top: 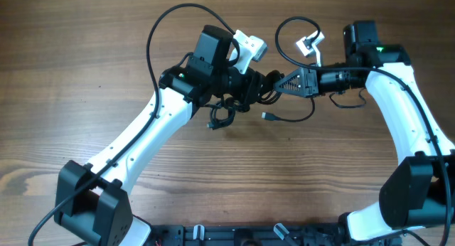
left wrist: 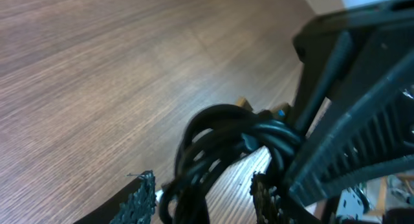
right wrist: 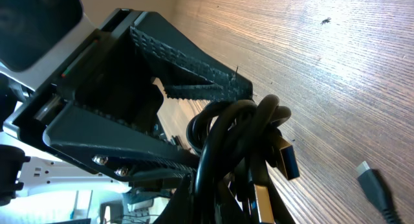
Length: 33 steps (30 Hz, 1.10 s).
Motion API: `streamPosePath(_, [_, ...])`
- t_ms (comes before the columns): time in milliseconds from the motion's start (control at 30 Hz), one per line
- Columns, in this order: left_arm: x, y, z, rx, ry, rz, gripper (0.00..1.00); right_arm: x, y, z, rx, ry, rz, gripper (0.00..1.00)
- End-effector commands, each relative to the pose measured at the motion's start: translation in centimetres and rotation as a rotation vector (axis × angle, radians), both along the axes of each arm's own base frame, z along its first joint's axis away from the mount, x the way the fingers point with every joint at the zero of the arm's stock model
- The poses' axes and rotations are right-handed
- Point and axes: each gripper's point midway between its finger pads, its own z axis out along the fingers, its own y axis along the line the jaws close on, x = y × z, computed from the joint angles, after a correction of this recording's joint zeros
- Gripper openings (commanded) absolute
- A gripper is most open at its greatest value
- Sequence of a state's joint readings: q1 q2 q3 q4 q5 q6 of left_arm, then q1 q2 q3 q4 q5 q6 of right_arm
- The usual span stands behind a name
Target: Untangle cables
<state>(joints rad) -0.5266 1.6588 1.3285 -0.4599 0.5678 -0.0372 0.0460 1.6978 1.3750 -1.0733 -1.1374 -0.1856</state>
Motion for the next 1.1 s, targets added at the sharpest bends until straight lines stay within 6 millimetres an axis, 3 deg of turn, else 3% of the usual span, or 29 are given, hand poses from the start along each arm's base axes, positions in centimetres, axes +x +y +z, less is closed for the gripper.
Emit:
streamPosePath(0, [-1.0,-0.3,-0.6,0.0,0.007,-0.074,0.5,-0.3,0.6,2.5,0.087,-0.052,0.025,0.04])
streamPosePath(167, [-1.5,-0.1,-1.7,0.024,0.052,-0.074,0.38,-0.5,0.9,3.4,0.143,-0.052,0.036,0.04])
streamPosePath(333, [-1.3,-0.3,-2.8,0.034,0.073,-0.075,0.07,-0.4,0.8,3.3,0.138,-0.051,0.034,0.04])
streamPosePath(400, [-1.1,-0.4,-2.6,0.027,0.063,-0.072,0.04,0.7,0.3,1.8,0.042,-0.008,-0.027,0.04])
streamPosePath(533, [-0.2,0.6,-3.0,0.047,0.091,-0.001,0.04,4.2,-2.1,-1.4,-0.186,0.059,-0.242,0.04])
streamPosePath(633, [0.0,2.2,-4.2,0.114,0.123,0.059,0.04,7.5,-6.8,-3.9,-0.405,0.09,-0.514,0.04])
streamPosePath(733, [-0.2,2.4,-4.4,0.125,0.133,0.059,0.04,8.3,-10.8,-5.7,-0.61,0.092,-0.675,0.04])
streamPosePath(800, [-0.1,2.6,-3.8,0.118,0.121,0.061,0.04,8.3,-11.9,-7.0,-0.684,0.11,-0.699,0.04])
streamPosePath(867, [-0.3,2.4,-2.9,0.094,0.107,0.049,0.04,8.1,-11.6,-8.3,-0.688,0.143,-0.668,0.04])
streamPosePath(900, [-0.2,2.3,-2.4,0.086,0.093,0.05,0.04,8.0,-10.2,-8.4,-0.633,0.121,-0.574,0.04])
streamPosePath(967, [0.0,2.4,-2.1,0.084,0.078,0.056,0.04,7.6,-7.1,-7.0,-0.477,0.047,-0.402,0.04])
streamPosePath(1000, [0.2,2.6,-2.3,0.097,0.074,0.074,0.04,6.9,-5.0,-5.3,-0.353,-0.021,-0.287,0.04])
streamPosePath(1033, [1.8,4.2,-3.2,0.145,0.126,0.265,0.04,6.0,-3.3,-3.0,-0.233,-0.072,-0.209,0.09])
streamPosePath(1067, [2.7,5.3,-3.5,0.162,0.155,0.388,0.04,5.7,-2.9,-2.1,-0.191,-0.085,-0.192,0.13])
